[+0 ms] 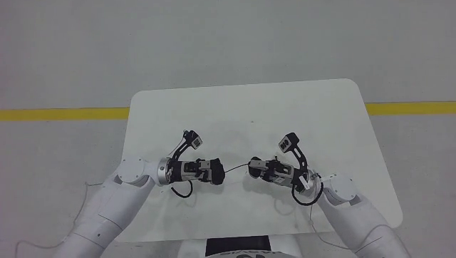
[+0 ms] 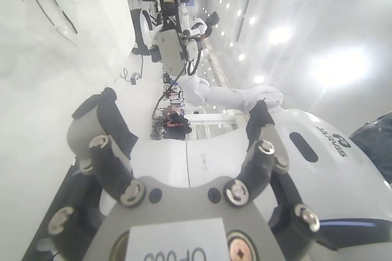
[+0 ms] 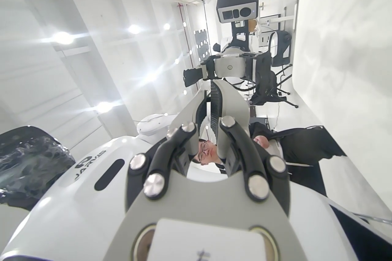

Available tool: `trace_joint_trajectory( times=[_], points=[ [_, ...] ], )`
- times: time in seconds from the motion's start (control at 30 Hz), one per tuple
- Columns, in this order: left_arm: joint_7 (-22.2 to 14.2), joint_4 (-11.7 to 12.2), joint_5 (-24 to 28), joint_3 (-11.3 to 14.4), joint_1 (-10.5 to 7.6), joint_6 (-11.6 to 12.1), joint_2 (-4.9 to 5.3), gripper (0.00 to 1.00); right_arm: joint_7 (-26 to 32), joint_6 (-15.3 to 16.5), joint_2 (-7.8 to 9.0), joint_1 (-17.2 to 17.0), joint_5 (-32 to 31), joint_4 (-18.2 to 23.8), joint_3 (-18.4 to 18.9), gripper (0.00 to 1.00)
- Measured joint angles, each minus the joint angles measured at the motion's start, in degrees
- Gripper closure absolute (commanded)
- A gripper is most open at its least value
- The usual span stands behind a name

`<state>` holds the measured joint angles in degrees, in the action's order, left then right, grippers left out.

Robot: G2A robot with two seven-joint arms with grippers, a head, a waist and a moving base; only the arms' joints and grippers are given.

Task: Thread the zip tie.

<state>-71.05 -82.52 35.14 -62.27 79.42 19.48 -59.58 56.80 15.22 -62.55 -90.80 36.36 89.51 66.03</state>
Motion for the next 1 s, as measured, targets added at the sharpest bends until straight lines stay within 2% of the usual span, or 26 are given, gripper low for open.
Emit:
trace_joint_trajectory(
  times=[0.17, 0.3, 0.47, 0.53, 0.6, 0.9, 1.0],
  points=[
    [0.07, -0.05, -0.05, 0.04, 0.0, -0.01, 0.0, 0.0, -0.87, -0.24, -0.08, -0.04, -0.08, 0.43, -0.28, 1.0],
    [1.28, -1.61, -0.62, 0.6, -0.1, -0.01, -0.26, 0.0, -1.72, -0.34, -0.22, -0.09, 0.24, 0.79, -0.84, 1.0],
    [0.75, -1.99, -0.13, -0.05, -0.27, 0.0, -1.32, 0.0, -2.61, 0.44, -0.41, -0.17, 1.2, 0.25, -1.16, 1.0],
    [2.07, -2.01, -3.55, -0.42, -0.76, 0.0, -1.6, 0.0, -4.11, 1.29, -0.43, -0.22, 0.86, 0.04, -0.83, 1.0],
    [2.27, -2.06, -5.37, -0.45, -0.83, 0.0, -1.61, 0.0, -4.19, 1.35, -0.44, -0.23, 0.81, 0.04, -0.79, 1.0],
    [2.78, -2.51, -5.09, -0.12, -0.73, 0.0, -1.63, 0.0, -4.79, 0.9, -0.57, -0.26, 0.98, 0.83, -1.33, 1.0],
    [1.22, -3.03, -6.05, 0.01, -1.02, 0.0, -1.55, 0.0, -3.47, 0.59, -0.61, -0.18, 2.0, 0.75, -1.56, 1.0]
  ],
)
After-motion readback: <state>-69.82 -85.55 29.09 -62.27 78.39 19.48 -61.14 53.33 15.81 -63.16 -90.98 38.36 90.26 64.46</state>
